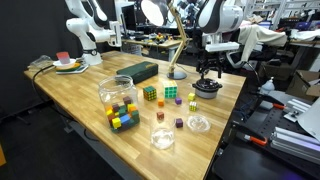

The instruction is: Open the pot and put the lid on the table

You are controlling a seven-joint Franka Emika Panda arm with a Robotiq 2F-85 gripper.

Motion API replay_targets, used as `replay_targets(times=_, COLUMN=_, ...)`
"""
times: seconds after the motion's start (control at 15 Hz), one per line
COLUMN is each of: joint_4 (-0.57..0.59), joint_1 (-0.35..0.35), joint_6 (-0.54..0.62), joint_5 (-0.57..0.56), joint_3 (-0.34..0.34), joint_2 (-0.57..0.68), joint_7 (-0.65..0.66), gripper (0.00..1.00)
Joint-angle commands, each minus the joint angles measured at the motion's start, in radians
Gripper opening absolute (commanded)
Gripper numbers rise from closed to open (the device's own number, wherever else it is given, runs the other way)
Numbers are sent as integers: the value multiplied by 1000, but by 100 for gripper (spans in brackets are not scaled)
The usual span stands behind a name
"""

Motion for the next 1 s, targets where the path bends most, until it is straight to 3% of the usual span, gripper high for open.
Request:
replay_targets(times=0.0, joint_4=57, joint_1=0, joint_6=-14, joint_5=23, joint_3=-10, joint_2=68, joint_7=-21, gripper=100)
replay_targets(times=0.53, joint_4=94, joint_1=-1, joint_6=-25, joint_5=24, joint_3=-8, joint_2=101, joint_7=-29, gripper=100)
replay_targets(times=0.6, joint_4=94, joint_1=-3, joint_6=-24, joint_5=27, joint_3=-6, joint_2=101, joint_7=-33, gripper=77)
replay_targets(times=0.93, joint_4=98, joint_1=-4, joint_6=-27, joint_5=58, joint_3=5, joint_2=94, joint_7=-55, gripper=45)
